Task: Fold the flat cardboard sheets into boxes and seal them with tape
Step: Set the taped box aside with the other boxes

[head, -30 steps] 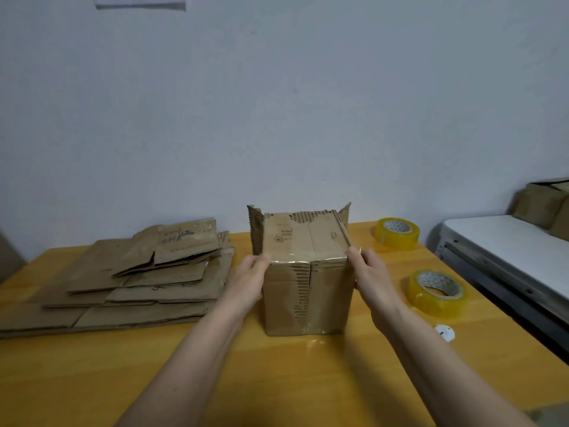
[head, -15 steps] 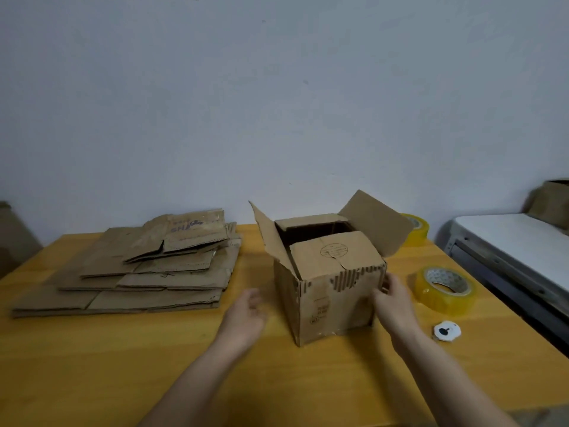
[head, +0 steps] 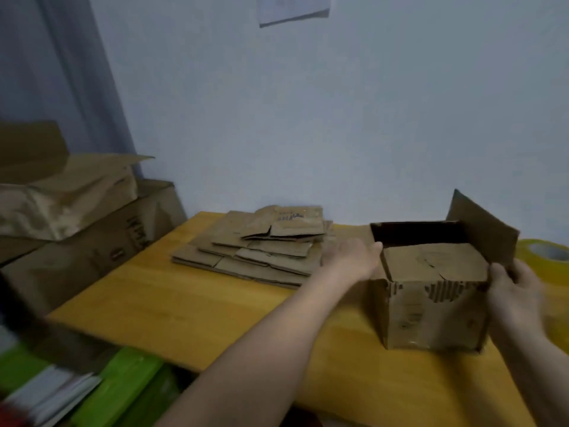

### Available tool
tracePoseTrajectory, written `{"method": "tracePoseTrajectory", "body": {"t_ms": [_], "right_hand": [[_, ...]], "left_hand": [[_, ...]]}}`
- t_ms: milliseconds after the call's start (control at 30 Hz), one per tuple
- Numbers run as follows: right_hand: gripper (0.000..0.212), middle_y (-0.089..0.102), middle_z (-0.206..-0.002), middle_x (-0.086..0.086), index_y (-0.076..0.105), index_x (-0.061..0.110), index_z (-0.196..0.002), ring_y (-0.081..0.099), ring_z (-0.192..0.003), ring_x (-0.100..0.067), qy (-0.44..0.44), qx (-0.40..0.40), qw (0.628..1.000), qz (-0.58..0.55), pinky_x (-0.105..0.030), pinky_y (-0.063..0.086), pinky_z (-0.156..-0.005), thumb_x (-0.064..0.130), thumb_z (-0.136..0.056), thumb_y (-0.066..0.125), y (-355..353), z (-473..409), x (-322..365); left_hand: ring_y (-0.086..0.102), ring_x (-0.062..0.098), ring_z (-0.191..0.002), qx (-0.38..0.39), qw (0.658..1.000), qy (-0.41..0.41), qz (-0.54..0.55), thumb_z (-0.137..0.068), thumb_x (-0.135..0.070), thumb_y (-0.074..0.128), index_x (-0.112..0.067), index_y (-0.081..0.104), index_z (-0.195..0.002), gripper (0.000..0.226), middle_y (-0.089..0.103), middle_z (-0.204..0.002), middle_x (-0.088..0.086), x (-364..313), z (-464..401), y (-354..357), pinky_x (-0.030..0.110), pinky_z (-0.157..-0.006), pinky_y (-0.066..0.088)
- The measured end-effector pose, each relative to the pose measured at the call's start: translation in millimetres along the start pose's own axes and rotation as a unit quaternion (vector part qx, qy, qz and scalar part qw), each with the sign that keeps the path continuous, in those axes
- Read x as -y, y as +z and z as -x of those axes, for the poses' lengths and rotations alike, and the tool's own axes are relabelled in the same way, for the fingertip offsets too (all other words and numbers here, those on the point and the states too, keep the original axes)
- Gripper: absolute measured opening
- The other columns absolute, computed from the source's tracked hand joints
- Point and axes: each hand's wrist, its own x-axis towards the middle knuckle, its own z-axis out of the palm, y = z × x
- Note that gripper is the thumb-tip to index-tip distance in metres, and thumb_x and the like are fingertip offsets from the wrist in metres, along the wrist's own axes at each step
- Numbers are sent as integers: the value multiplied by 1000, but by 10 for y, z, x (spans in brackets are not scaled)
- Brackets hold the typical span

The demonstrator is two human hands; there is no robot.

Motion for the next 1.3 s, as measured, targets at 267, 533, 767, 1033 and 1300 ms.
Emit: {"method": "tracePoseTrajectory", "body": {"t_ms": [267,533,767,1033,1300], "right_hand": [[19,63,-100,-10,64,4,-108,55,-91,-24,-86,7,996,18,-34,41,-77,8,-95,51,-94,128,238],[9,58,-97,0,57,15,-103,55,-93,-18,-76,14,996,41,-33,46,-76,13,-96,52,-89,179,249],[12,59,-96,-1,58,13,-104,55,-90,-18,-140,-13,989,37,-31,42,-78,10,-94,52,-43,339,543],[13,61,-89,-8,50,23,-82,59,-70,-16,-178,220,955,85,-21,42,-47,24,-95,50,1001,682,1182],[18,57,-113,-18,48,10,-108,58,-100,-37,-146,413,878,191,-52,55,-81,14,-94,37,3012,1403,1414]], "left_hand": [[58,32,-110,0,989,-100,108,-83,-53,63,-11,58,-118,54,61,-122,10,-143,-139,111,35,-88,49],[46,32,-128,55,963,-140,223,-88,-40,64,-2,39,-141,69,44,-142,16,-119,-298,107,38,-106,40],[64,22,-72,147,911,-169,347,-77,-26,71,-9,60,-91,24,69,-90,12,148,-87,94,29,-67,51],[57,25,-102,-163,927,-151,303,-63,-36,81,-12,40,-130,81,56,-118,8,1324,105,-1091,36,-76,54],[56,23,-115,-360,870,-155,299,-76,-24,80,-22,37,-143,80,56,-132,4,3213,206,-1927,38,-89,49]]}}
